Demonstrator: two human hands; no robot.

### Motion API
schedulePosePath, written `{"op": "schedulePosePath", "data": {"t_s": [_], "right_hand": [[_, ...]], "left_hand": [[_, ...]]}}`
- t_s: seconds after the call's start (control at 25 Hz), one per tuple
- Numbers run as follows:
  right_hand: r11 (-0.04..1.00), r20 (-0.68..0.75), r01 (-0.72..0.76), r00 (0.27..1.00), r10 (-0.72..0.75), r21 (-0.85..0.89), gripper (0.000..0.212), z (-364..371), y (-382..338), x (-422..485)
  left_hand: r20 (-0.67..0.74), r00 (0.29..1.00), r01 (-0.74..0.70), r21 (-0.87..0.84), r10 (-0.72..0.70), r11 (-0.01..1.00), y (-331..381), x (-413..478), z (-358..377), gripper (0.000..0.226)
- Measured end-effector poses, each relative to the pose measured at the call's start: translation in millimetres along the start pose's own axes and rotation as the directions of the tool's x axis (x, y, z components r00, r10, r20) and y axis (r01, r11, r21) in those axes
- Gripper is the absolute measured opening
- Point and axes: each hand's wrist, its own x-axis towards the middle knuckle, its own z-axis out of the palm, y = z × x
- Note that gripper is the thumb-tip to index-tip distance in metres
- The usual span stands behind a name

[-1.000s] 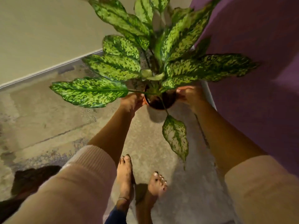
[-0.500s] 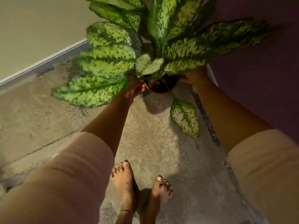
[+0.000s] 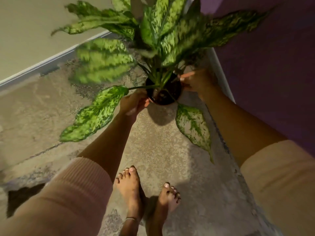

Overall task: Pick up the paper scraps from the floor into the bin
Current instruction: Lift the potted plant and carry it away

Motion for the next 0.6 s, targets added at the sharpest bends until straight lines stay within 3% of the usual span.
{"op": "schedulePosePath", "data": {"t_s": [0.08, 0.2, 0.32, 0.4, 0.56, 0.6], "right_hand": [[1.0, -0.031, -0.003, 1.0, 0.003, 0.001, 0.023, 2, 6, -10], [0.997, -0.086, 0.038, 0.996, -0.031, 0.073, 0.034, 5, 13, -18], [0.988, -0.057, 0.053, 0.997, -0.045, 0.148, 0.012, 12, 19, -12], [0.99, -0.022, 0.003, 1.0, 0.0, 0.144, 0.023, 13, 24, -10], [0.983, -0.011, -0.05, 0.999, 0.053, 0.178, 0.013, 5, 39, -19], [0.984, -0.034, -0.033, 0.999, 0.04, 0.175, 0.011, 2, 44, -22]], "left_hand": [[0.007, 1.0, 0.023, -0.043, -0.023, 0.999, -4, 2, -5, 0.02], [-0.022, 0.998, 0.052, 0.04, -0.051, 0.998, -10, 5, -5, 0.016], [-0.042, 0.999, -0.021, 0.038, 0.022, 0.999, -14, 1, -7, 0.011], [-0.039, 0.998, -0.055, 0.041, 0.057, 0.998, -12, -5, -5, 0.014], [-0.126, 0.987, -0.095, 0.049, 0.101, 0.994, -13, -13, 3, 0.015], [-0.152, 0.977, -0.126, 0.137, 0.147, 0.982, -17, -13, 2, 0.019]]}}
